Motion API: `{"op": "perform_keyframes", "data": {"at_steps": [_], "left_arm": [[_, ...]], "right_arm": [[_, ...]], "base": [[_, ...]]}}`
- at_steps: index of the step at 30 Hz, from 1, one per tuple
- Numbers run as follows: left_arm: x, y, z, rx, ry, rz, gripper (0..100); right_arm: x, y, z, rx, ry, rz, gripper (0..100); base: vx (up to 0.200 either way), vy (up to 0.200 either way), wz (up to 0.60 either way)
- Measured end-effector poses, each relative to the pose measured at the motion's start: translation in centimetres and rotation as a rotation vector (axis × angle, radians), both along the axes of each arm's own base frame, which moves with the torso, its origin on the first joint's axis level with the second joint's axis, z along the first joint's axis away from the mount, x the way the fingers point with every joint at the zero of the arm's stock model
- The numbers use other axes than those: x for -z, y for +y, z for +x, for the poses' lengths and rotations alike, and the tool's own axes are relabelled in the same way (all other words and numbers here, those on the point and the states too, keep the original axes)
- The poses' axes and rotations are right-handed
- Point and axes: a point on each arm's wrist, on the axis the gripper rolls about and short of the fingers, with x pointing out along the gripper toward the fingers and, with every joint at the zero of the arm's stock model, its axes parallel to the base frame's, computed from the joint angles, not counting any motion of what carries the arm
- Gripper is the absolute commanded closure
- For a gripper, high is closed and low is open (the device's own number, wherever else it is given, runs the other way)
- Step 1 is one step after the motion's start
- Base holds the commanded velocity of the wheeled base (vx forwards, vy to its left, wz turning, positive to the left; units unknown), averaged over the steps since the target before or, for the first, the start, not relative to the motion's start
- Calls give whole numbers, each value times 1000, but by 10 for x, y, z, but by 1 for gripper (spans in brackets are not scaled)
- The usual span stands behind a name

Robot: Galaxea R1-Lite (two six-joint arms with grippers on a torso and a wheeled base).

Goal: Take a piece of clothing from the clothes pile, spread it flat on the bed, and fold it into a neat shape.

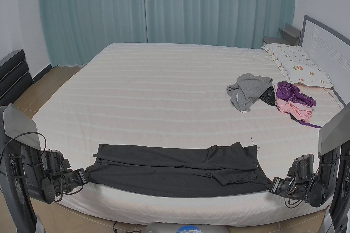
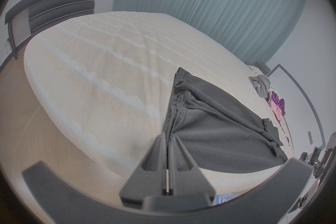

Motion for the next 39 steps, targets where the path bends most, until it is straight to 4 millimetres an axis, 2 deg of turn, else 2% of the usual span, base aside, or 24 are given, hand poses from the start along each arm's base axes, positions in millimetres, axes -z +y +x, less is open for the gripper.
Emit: {"op": "perform_keyframes", "data": {"at_steps": [13,14,23,39], "left_arm": [[3,-1,-4,19,40,17,100],[3,-1,-5,20,46,18,0],[3,-1,-5,23,46,17,0],[-18,9,0,-30,-45,-57,0]], "right_arm": [[3,-2,-1,-15,24,-21,100],[4,-2,-1,-17,24,-20,0],[4,-1,1,-25,7,-6,0],[-20,-12,15,65,-186,99,0]], "base": [[0,0,0],[0,0,0],[0,0,0],[0,0,0]]}}
